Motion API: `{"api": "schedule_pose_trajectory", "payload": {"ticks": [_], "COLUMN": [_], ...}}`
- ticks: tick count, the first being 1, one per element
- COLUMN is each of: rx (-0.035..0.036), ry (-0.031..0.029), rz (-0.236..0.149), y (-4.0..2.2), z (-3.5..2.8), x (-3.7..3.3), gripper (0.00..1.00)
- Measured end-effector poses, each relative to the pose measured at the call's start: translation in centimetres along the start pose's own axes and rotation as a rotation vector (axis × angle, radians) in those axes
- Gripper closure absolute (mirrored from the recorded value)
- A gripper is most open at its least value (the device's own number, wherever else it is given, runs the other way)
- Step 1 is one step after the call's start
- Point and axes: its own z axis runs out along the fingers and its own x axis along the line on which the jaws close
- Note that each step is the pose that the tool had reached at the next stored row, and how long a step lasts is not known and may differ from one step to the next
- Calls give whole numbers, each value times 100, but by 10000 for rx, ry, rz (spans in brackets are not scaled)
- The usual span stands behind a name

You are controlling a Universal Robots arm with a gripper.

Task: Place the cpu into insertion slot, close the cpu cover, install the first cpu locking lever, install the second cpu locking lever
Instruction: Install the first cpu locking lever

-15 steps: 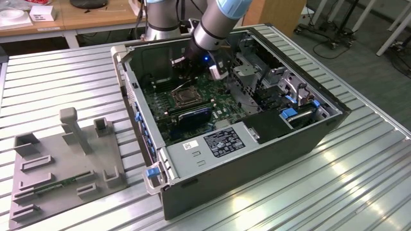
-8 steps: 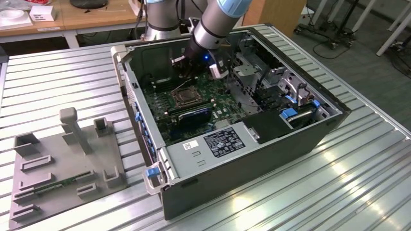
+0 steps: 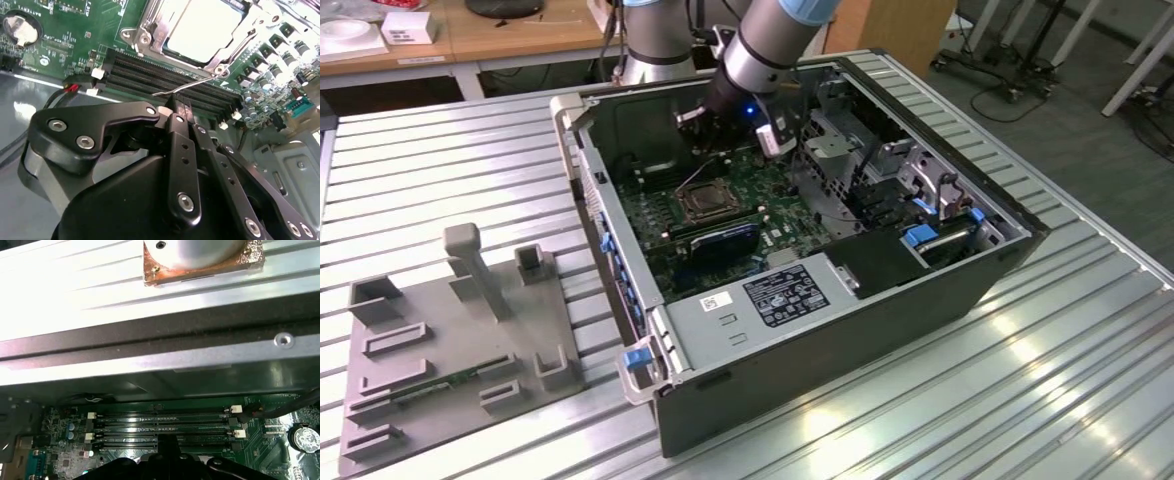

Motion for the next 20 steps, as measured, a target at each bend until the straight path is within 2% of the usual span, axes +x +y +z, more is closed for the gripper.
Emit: {"api": "schedule_pose_trajectory", "payload": {"ticks": [4,10,20], "rx": [-43,-47,45], "ry": [5,-3,-52], "rz": [-11,-13,-5], "y": [7,6,-19], "z": [-19,-22,-2], "x": [14,27,42], "gripper": [89,89,89]}}
